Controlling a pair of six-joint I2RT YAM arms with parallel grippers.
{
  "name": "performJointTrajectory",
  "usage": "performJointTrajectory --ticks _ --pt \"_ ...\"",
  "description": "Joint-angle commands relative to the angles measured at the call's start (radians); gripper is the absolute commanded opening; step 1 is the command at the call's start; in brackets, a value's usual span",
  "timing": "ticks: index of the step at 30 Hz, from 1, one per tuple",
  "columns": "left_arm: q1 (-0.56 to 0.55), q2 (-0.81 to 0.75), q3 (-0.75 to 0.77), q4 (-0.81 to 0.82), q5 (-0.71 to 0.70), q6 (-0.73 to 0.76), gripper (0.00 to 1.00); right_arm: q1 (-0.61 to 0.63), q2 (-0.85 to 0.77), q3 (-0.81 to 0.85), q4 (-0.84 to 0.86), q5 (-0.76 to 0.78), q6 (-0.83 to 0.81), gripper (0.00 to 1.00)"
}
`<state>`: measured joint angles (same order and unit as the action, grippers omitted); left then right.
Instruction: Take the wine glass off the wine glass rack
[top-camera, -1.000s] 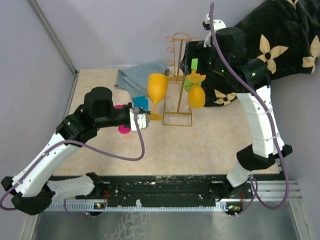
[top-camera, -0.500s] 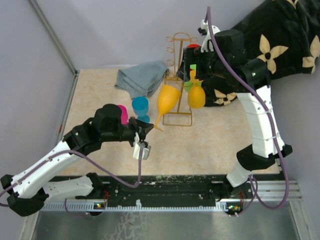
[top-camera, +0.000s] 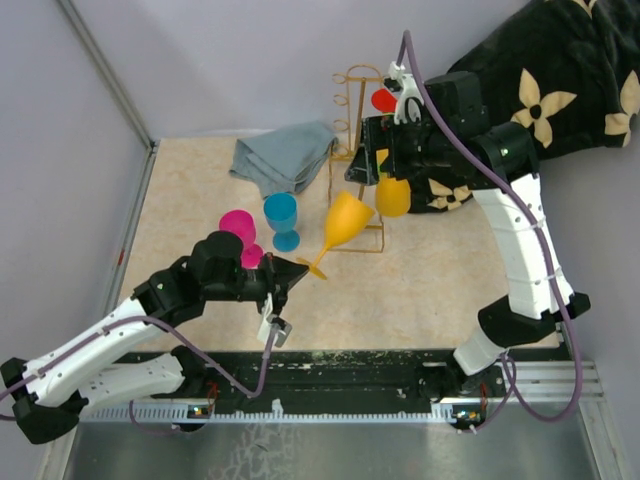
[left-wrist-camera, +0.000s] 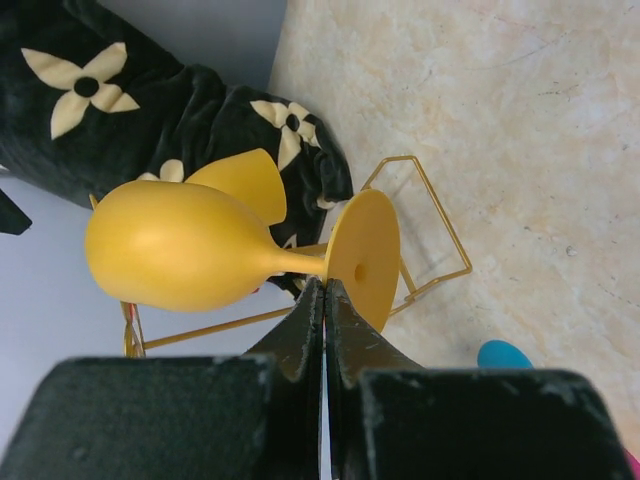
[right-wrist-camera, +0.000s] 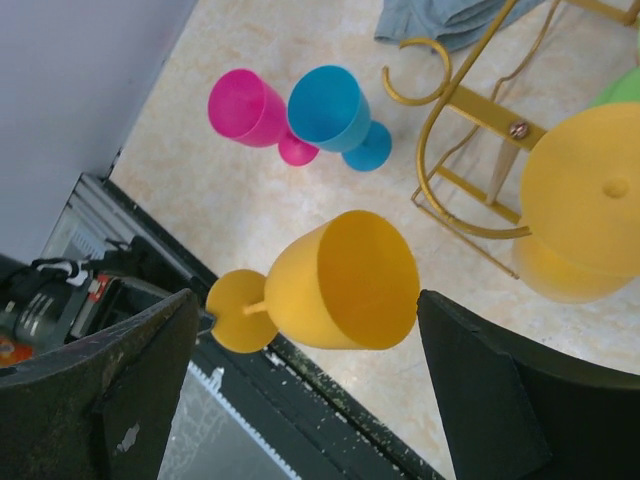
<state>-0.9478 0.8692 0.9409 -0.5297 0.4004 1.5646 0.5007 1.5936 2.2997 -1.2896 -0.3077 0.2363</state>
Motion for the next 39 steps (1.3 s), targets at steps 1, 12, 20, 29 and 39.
performJointTrajectory --ticks 1,12,20,29,39 --pt "-0.006 -0.005 -0.027 0.116 0.052 0.068 0.00 -0.008 -0.069 -0.045 -0.003 -0.101 -0.008 0.89" --pt "-0.006 0.044 -0.052 0.229 0.071 0.092 0.00 -0.008 -0.105 -0.192 0.010 -0.182 -0.002 0.83" --pt "-0.007 0.055 -0.054 0.255 0.077 0.094 0.00 -0.005 -0.098 -0.211 0.016 -0.221 -0.009 0.79" --pt "-0.007 0.054 -0.104 0.412 0.005 0.105 0.00 0.020 -0.105 -0.261 0.023 -0.301 -0.022 0.05" --pt "-0.006 0.131 -0.010 0.788 -0.341 -0.209 0.67 0.019 -0.129 -0.005 0.109 -0.222 0.051 0.00"
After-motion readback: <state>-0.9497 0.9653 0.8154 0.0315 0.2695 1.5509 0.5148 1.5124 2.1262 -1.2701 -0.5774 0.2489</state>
